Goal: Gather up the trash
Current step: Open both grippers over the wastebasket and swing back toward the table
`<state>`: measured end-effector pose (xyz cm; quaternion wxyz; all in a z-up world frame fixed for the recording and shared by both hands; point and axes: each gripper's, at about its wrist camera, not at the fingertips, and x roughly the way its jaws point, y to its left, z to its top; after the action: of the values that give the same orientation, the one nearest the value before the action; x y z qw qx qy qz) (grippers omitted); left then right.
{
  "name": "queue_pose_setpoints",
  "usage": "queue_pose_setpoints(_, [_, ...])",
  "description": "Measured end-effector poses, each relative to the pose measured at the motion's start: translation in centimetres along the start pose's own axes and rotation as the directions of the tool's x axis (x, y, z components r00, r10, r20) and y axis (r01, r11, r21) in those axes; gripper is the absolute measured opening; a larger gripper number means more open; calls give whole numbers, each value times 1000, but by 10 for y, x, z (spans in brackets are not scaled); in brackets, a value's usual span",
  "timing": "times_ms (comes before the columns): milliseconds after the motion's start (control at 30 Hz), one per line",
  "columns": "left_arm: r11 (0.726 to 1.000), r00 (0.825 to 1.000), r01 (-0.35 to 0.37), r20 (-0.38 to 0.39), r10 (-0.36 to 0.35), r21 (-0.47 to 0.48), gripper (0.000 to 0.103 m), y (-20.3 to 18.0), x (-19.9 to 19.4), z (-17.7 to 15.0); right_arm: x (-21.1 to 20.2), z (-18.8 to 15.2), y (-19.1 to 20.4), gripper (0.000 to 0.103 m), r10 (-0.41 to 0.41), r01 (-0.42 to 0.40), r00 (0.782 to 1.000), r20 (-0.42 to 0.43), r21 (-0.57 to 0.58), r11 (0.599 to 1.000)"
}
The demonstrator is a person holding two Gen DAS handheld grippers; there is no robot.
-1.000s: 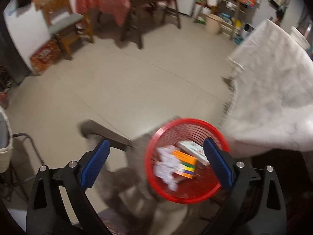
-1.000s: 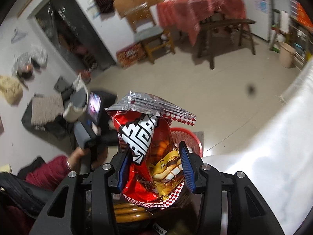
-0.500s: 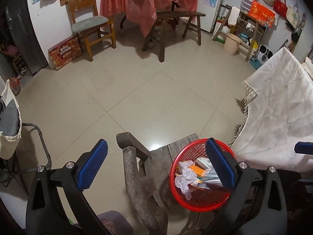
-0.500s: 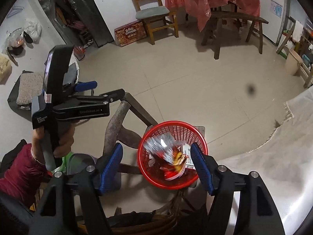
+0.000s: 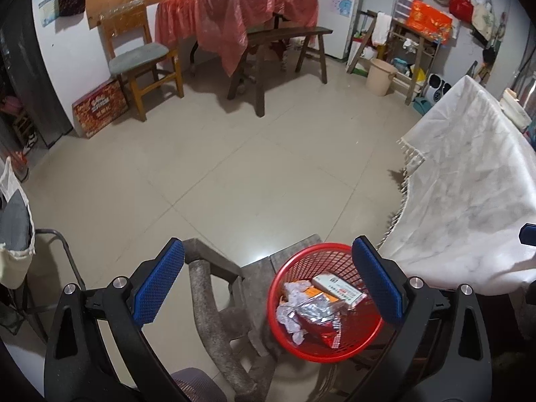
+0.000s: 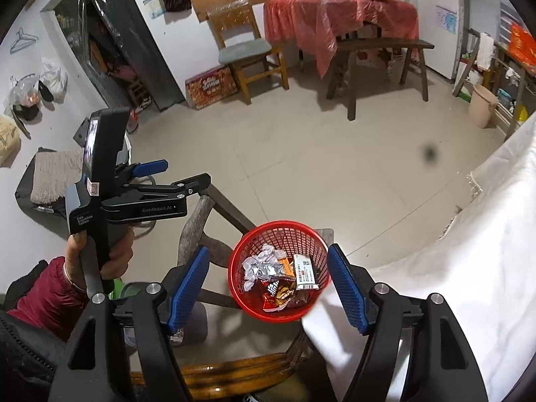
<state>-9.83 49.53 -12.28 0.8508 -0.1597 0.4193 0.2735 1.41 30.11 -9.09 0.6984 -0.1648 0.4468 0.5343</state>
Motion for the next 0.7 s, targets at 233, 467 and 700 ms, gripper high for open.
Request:
queue_pose_setpoints(233, [998,998,14,64,-18,54,96,-32,-32,12,-46,-15,-19,75,-27,23,995,97,37,999])
queue_pose_setpoints(467, [992,988,11,154,-30,123,96,-76,-73,24,-101,-39,-53,79,-59,37,976,211,107,994])
queue_pose_setpoints(700, [983,966,80,232,-118,166,96,-136,-119,33,-156,-76,-100,85,-136,72,939,316,204,976])
